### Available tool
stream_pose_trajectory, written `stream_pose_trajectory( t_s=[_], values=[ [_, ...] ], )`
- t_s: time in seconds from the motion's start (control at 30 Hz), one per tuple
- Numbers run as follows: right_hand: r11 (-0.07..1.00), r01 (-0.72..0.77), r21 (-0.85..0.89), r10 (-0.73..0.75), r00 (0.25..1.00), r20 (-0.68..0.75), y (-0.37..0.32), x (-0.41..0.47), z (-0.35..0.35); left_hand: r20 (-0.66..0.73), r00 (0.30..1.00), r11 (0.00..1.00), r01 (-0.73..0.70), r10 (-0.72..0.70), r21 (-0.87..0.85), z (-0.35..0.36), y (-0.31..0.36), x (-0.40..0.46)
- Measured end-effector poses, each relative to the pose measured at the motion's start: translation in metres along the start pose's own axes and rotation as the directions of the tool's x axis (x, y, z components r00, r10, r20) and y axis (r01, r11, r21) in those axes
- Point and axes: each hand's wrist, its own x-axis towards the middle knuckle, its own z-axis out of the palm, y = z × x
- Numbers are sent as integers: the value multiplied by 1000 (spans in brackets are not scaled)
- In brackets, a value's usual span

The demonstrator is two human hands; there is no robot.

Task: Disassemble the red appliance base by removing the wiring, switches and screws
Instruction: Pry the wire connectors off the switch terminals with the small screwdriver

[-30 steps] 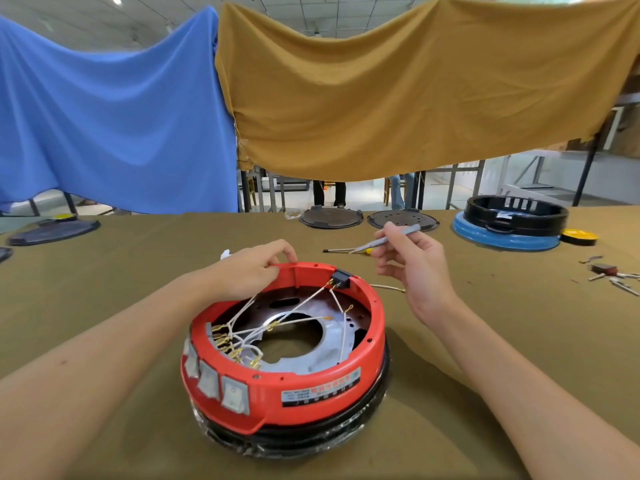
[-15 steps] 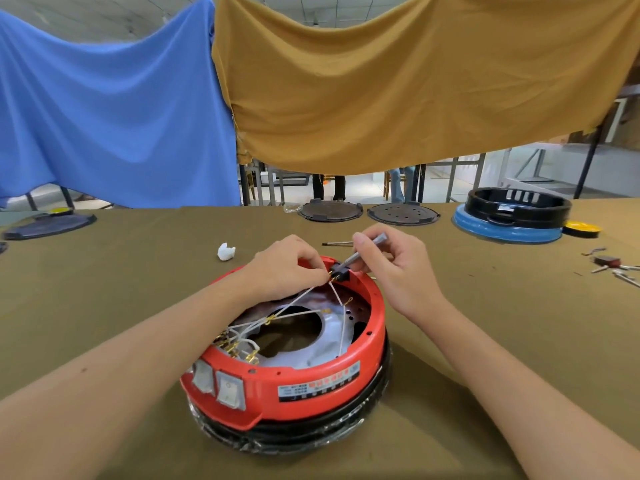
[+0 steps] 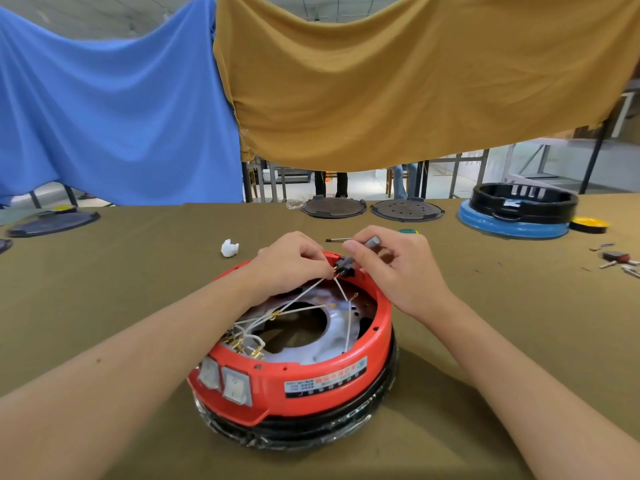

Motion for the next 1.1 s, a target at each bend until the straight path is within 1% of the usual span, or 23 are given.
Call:
stream_pose_trajectory(
  t_s=[0.1, 0.17, 0.27, 0.33, 0.4, 0.47, 0.57, 0.63, 0.7, 0.87, 0.97, 1.1],
  values=[
    [1000, -16, 24, 16, 1000, 9, 1, -1, 1, 0, 1000, 1000, -1, 1, -15, 0, 0, 0],
    [996, -51, 73, 51, 999, -3, 3, -1, 2, 1, 1000, 1000, -3, 3, -26, 0, 0, 0],
    [973, -144, 179, 150, 988, -20, 6, -1, 4, 8, 1000, 999, -2, 2, -41, 0, 0, -2],
    [932, -221, 286, 235, 972, -15, 8, 0, 5, 16, 1000, 999, -5, 5, -50, -1, 1, -2],
    [899, -260, 353, 281, 960, -11, 8, 1, 4, 18, 1000, 999, 1, 0, -52, -1, 1, -2],
    [920, -241, 310, 258, 966, -12, 6, 1, 4, 17, 1000, 999, 18, -18, -48, -1, 1, -2],
    [984, -119, 134, 123, 992, -25, 1, -1, 3, 29, 999, 997, 44, -42, -60, 0, 1, -2],
    [992, -89, 93, 91, 996, -21, 0, -2, 3, 31, 999, 997, 44, -42, -65, -1, 2, -2],
    [992, -91, 89, 93, 996, -15, -1, -2, 3, 32, 999, 997, 39, -37, -65, -1, 2, -2],
    [968, -166, 187, 173, 985, -24, 4, -1, 4, 31, 998, 996, 51, -49, -74, 0, 1, -2],
    [924, -234, 304, 250, 968, -15, 8, 0, 6, 41, 998, 995, 54, -51, -79, -1, 1, -3],
    [881, -271, 388, 298, 955, -9, 10, 1, 6, 53, 997, 995, 58, -54, -79, -1, 2, -3]
  ],
)
